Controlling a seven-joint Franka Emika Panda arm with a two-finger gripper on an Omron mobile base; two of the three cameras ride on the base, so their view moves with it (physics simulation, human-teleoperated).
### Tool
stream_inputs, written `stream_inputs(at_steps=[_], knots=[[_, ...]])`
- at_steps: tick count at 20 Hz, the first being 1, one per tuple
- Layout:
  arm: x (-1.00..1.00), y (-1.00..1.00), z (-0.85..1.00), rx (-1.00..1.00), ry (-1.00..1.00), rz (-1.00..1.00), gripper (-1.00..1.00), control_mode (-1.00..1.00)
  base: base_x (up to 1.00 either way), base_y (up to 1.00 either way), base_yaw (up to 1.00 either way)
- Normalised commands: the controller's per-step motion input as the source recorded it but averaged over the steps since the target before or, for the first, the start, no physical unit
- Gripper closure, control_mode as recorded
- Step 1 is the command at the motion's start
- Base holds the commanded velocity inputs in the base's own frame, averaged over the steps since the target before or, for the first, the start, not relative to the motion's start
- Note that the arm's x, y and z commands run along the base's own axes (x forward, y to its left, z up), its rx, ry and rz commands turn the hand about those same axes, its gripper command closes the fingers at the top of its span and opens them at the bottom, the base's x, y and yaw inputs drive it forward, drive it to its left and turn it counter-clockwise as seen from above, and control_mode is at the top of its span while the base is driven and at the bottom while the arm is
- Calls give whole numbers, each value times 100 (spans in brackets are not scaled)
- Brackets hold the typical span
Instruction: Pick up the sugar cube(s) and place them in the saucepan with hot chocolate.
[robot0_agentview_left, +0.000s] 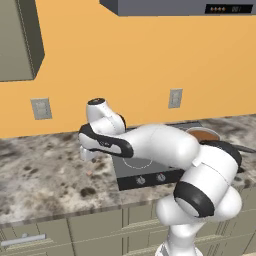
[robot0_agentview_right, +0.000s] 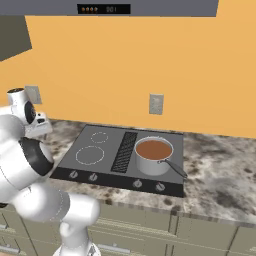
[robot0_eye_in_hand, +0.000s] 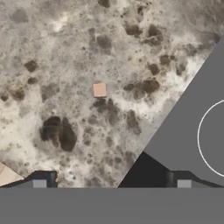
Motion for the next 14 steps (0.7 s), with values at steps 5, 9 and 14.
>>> stream_inputs(at_steps=[5,9,14], knots=[[38,19,-21,3,0,0,-100,-100,0,0,0],[18,36,-36,3,0,0,-100,-100,0,0,0],[13,30,-43,0,0,0,-100,-100,0,0,0]])
